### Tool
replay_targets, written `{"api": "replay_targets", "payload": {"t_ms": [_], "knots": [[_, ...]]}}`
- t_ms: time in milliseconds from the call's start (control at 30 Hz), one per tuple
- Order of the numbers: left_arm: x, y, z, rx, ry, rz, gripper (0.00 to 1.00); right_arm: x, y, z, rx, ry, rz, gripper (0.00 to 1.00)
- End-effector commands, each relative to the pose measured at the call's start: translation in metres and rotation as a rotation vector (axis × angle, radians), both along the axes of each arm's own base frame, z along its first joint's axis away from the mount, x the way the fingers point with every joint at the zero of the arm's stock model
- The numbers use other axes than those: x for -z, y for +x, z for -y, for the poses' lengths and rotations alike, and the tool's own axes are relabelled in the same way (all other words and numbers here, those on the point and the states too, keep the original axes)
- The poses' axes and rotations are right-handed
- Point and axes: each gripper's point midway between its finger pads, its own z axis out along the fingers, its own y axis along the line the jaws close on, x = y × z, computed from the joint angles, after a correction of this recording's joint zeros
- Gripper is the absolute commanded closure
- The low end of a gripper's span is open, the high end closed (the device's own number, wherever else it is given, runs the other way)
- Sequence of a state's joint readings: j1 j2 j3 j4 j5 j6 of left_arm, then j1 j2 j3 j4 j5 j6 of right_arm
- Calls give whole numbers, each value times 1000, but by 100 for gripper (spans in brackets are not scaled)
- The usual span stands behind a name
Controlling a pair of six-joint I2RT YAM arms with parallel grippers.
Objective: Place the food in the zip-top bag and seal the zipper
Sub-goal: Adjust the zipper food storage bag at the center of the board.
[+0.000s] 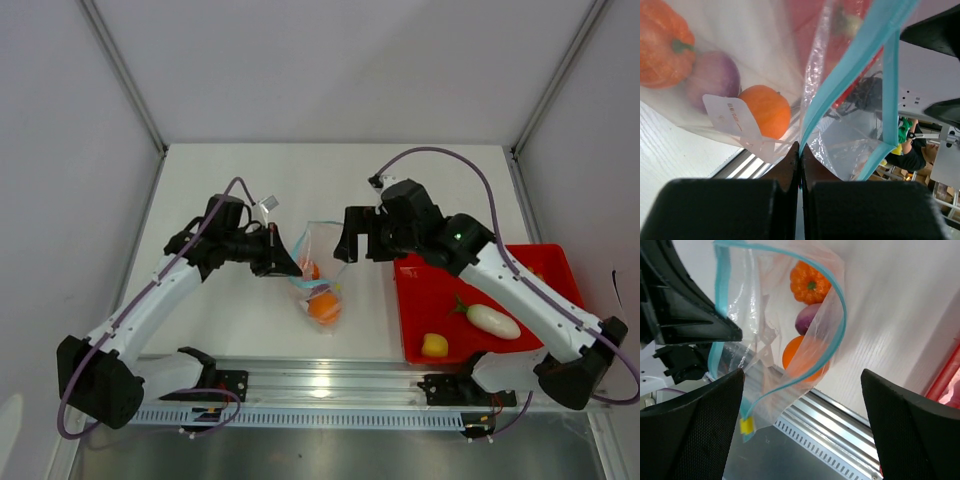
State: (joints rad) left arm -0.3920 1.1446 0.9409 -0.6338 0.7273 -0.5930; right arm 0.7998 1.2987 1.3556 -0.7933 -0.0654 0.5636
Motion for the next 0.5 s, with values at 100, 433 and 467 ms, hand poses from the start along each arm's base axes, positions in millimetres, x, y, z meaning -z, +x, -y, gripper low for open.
{"api": "replay_targets", "payload": {"t_ms": [100,433,467], "knots": [[-32,13,3,6,-31,113,99,-100,-3,41,126,101,221,1],[-32,16,5,17,-30,109,100,-97,41,178,768,-56,279,1],[-32,15,5,16,-30,108,99,-91,50,198,870,-68,268,1]]}}
